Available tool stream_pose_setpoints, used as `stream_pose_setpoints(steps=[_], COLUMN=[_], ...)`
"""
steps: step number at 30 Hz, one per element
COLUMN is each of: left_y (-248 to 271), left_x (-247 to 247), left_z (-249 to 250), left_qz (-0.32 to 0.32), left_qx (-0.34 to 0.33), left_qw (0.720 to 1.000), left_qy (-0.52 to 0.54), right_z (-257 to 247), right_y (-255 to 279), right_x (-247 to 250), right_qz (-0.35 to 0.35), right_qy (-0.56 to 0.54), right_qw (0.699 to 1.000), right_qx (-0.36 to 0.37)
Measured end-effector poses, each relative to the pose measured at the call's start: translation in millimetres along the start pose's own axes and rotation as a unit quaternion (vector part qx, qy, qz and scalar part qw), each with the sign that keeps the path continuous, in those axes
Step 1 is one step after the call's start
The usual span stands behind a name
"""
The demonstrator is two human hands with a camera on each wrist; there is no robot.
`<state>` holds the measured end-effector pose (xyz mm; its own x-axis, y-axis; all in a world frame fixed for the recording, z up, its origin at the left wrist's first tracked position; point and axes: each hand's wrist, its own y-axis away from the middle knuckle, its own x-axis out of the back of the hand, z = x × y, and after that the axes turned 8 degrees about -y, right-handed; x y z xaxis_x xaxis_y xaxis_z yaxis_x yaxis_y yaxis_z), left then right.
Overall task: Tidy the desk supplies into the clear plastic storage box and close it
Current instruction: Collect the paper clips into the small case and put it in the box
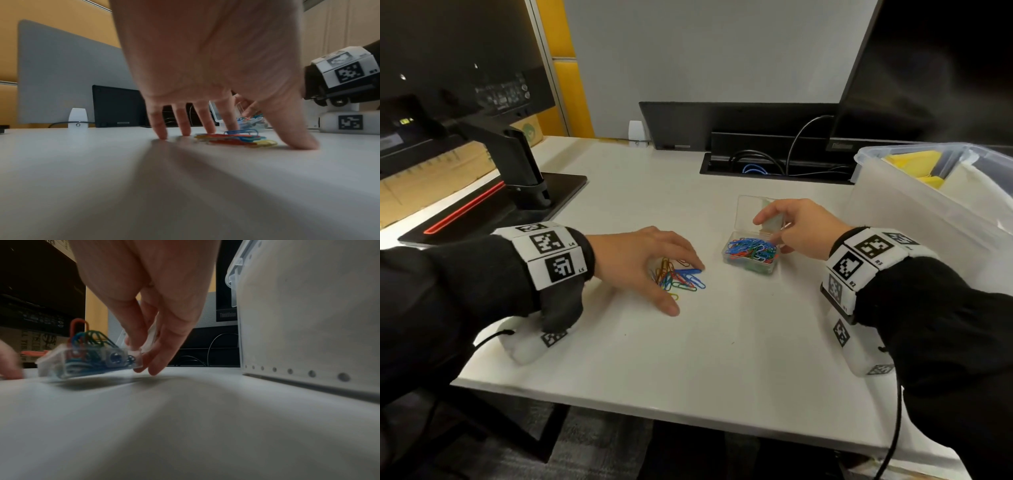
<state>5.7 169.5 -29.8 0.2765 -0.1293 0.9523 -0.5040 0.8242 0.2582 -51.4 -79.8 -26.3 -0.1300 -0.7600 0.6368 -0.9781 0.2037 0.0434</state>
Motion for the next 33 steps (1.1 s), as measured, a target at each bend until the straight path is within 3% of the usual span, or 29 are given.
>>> stream_pose_setpoints(steps=[6,17,24,26,29,33], left_y=[-2,-19,-48,-57,-63,-60], left_x=[3,12,23,24,22,21], left_z=[0,6,30,39,42,40], left_qz=[0.05,0.108,0.268,0.258,0.183,0.17], left_qx=[-0.018,0.008,-0.006,-0.014,-0.012,0.012], left_qw=[0.994,0.988,0.952,0.957,0.98,0.984], left_qy=[0.096,0.111,0.149,0.134,0.078,0.044], right_z=[-1,-3,-5,-5,-5,-7], right_y=[4,6,5,6,5,7], right_x=[0,0,0,-1,-1,-1], right_qz=[-0.022,-0.052,-0.076,-0.081,-0.09,-0.1], right_qy=[-0.005,-0.043,-0.046,-0.044,-0.012,-0.026], right_qw=[1.0,0.998,0.996,0.996,0.996,0.994], right_qx=[-0.007,-0.003,0.0,0.001,0.008,-0.02])
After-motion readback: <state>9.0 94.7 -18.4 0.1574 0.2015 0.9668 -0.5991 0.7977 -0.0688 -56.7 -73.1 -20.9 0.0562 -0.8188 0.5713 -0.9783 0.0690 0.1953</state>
